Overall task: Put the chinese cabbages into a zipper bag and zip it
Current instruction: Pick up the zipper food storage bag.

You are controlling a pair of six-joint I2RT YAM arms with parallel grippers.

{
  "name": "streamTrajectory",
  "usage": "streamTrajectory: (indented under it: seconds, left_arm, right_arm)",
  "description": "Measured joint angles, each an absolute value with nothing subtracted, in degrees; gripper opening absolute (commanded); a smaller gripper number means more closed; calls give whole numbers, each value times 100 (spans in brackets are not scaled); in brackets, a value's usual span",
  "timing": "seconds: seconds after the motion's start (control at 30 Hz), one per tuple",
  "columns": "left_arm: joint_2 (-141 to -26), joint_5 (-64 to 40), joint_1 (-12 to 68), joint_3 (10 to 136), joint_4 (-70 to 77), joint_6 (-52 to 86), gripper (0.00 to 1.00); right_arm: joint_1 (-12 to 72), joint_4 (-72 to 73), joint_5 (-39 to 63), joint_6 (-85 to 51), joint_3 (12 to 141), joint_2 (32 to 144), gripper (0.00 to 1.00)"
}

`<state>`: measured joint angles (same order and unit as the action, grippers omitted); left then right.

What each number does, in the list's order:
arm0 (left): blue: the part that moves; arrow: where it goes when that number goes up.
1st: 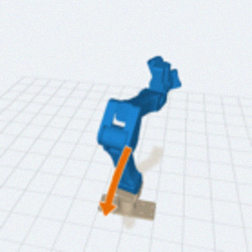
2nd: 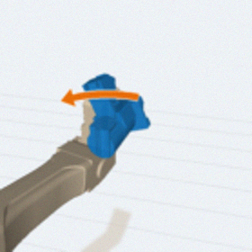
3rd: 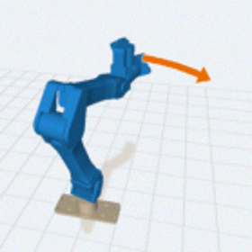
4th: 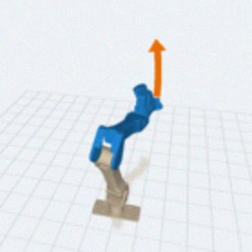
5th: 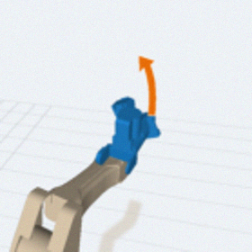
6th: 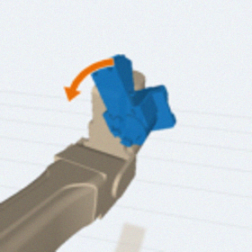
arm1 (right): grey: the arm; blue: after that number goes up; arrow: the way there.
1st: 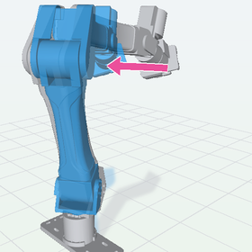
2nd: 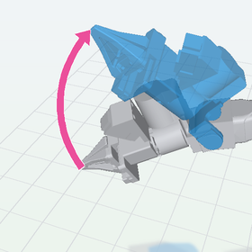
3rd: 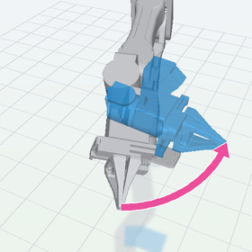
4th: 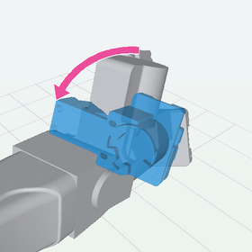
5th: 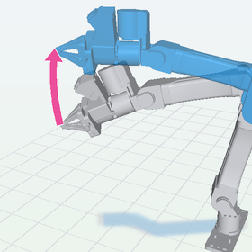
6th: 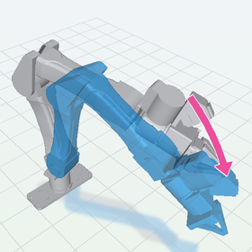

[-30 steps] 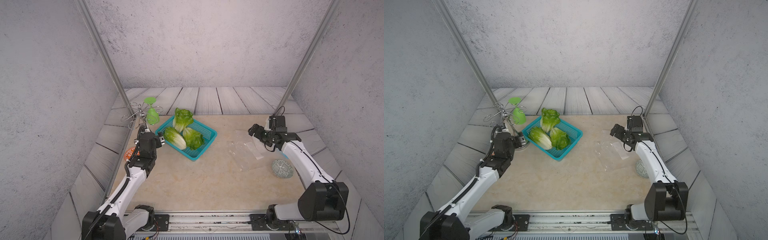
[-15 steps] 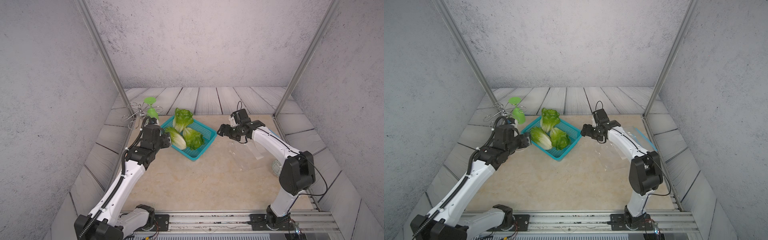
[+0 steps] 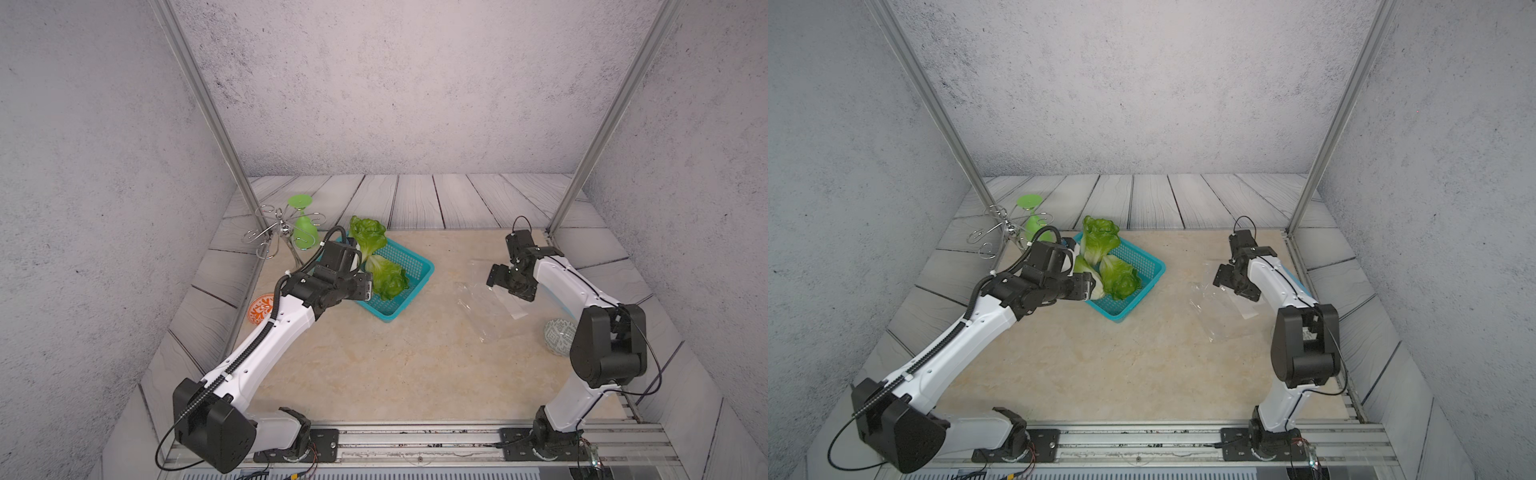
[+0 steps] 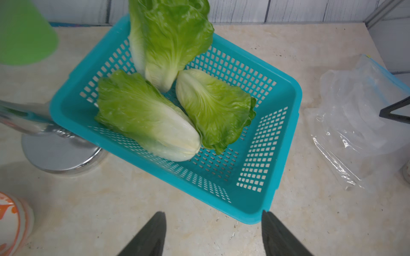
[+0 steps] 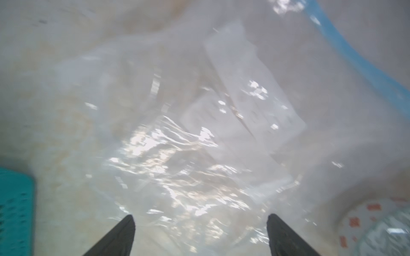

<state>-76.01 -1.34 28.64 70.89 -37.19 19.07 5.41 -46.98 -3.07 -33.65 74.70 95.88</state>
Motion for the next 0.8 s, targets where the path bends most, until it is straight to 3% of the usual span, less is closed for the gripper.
streamTrajectory:
  seconds: [0.23,0.5,0.67,0.8]
  left_arm:
    - [-8044,-615,3168,7181,-3730,1940,69]
    - [-8136,-926,3201,7255,-3675,2060,69]
    - [-8136,-967,3201,7253,-3658,2106,68]
    - [-8130,-967,3201,7251,-3658,2104,68]
  right_arm:
    - [123,-4617,60,-4003,6512,8718,95]
    - [-121,-3441,454,-4707,6254,9142,88]
    - [-121,-2733,440,-5100,6248,9664,78]
    - [-121,-2368,486,-5422,6058,9955,84]
